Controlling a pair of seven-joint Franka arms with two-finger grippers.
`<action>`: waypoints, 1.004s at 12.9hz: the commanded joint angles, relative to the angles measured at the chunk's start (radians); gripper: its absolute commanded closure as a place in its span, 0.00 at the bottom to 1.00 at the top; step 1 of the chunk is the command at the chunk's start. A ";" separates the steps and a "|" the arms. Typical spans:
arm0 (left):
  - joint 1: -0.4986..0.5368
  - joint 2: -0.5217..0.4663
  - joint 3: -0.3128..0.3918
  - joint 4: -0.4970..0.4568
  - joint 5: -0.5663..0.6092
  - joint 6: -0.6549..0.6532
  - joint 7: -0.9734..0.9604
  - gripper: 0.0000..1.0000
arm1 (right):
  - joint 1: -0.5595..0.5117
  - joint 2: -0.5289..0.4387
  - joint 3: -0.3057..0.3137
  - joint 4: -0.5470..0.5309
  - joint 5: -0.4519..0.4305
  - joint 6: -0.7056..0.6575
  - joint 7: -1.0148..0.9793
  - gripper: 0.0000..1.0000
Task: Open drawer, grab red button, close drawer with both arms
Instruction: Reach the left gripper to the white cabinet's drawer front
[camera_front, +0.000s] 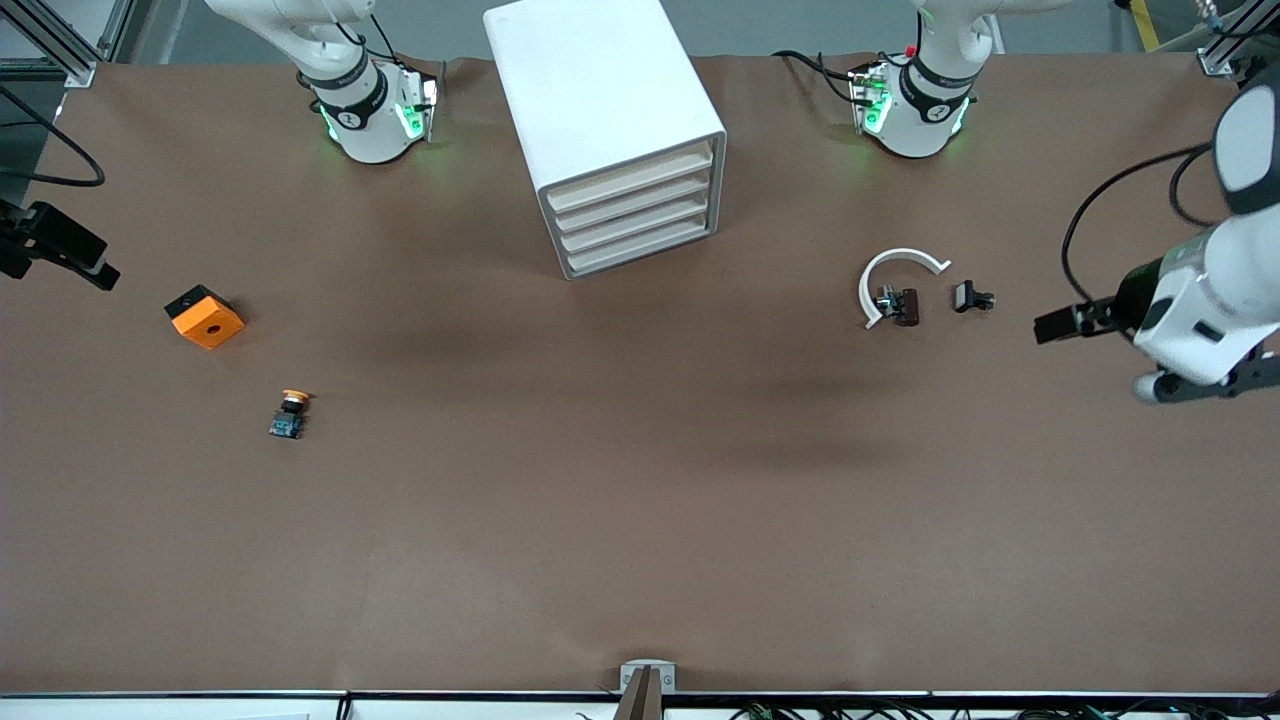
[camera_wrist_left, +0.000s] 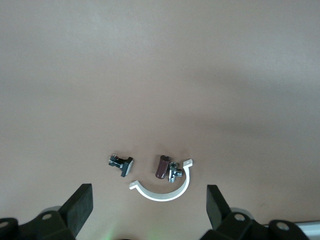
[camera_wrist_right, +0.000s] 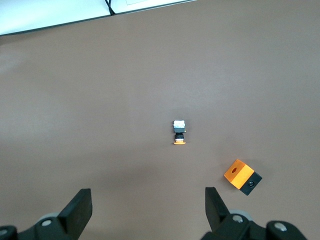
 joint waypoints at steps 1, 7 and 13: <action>-0.054 0.093 -0.002 0.054 -0.015 0.020 -0.217 0.00 | -0.010 -0.010 0.010 0.000 -0.014 -0.002 -0.003 0.00; -0.121 0.196 -0.002 0.044 -0.081 0.014 -0.757 0.00 | -0.007 -0.010 0.010 0.000 -0.015 -0.002 -0.001 0.00; -0.223 0.308 -0.002 0.044 -0.278 0.003 -1.305 0.00 | -0.010 -0.010 0.010 0.011 -0.015 -0.003 -0.003 0.00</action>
